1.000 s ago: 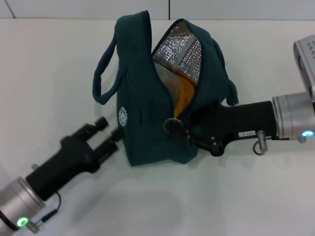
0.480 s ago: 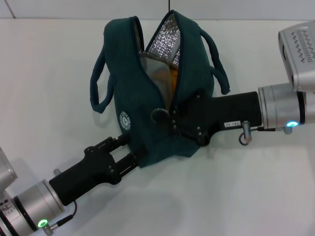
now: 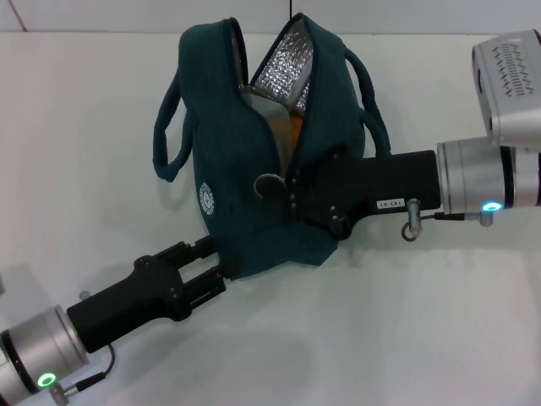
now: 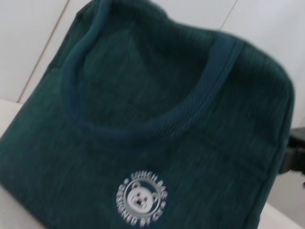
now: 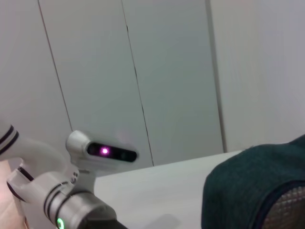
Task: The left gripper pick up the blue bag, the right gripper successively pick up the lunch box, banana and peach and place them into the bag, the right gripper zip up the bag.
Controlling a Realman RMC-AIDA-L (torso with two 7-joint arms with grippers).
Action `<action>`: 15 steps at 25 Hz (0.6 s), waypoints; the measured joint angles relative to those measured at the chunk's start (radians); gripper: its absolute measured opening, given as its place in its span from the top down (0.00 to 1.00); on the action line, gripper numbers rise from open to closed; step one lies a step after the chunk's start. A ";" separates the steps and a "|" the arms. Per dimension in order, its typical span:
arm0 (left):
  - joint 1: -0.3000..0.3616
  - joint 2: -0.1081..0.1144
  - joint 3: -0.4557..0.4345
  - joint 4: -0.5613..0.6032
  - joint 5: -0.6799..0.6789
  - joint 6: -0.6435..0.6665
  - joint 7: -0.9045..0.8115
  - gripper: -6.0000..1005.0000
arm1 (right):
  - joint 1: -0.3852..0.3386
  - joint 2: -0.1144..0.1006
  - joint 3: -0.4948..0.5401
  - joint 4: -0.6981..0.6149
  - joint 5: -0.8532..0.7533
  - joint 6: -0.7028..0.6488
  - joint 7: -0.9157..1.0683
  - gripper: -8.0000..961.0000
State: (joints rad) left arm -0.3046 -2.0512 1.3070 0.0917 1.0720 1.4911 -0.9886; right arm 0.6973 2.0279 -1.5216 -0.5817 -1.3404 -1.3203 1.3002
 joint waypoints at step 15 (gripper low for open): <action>-0.006 -0.014 -0.009 0.068 0.007 0.057 0.005 0.43 | 0.019 0.000 -0.156 0.009 0.183 0.125 -0.066 0.96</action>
State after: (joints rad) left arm -0.3104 -2.0657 1.2979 0.1592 1.0789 1.5477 -0.9834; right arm 0.7159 2.0280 -1.6780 -0.5724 -1.1578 -1.1949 1.2340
